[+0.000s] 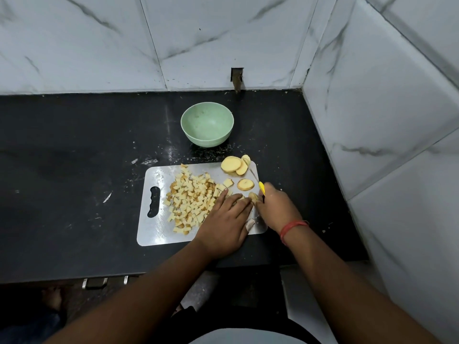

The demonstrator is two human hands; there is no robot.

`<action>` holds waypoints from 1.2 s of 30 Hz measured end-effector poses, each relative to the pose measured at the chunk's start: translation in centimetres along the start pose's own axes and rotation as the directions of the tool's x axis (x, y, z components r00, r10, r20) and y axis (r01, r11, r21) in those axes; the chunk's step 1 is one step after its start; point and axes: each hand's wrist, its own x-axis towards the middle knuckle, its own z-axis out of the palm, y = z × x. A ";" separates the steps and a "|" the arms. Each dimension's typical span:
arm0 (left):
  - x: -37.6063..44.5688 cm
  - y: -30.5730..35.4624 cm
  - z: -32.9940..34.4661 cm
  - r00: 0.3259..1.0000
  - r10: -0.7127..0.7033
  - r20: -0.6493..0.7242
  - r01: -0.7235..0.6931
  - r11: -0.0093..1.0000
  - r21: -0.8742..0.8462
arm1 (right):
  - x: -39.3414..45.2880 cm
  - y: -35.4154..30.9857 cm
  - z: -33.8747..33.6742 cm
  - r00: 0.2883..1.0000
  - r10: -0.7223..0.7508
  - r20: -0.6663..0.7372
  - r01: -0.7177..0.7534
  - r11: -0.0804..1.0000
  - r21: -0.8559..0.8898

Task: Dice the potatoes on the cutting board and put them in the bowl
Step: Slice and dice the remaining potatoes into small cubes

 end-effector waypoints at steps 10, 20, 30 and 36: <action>-0.1 0.1 0.0 1.000 0.025 -0.015 -0.024 1.000 0.003 | 1.3 1.0 -0.4 0.988 -0.153 0.037 0.155 0.986 -0.057; 0.2 0.0 0.2 0.999 -0.034 0.022 0.033 0.999 0.035 | 0.8 1.5 -0.1 0.992 -0.109 -0.057 0.107 0.994 -0.036; 0.3 0.1 0.2 0.995 -0.045 0.091 0.041 0.998 0.041 | 0.9 1.6 0.1 0.992 -0.121 -0.041 0.120 0.992 -0.036; 0.4 0.1 0.1 0.994 -0.050 0.102 0.047 0.998 0.040 | -0.8 1.2 -0.2 0.995 0.039 -0.092 -0.009 0.951 0.310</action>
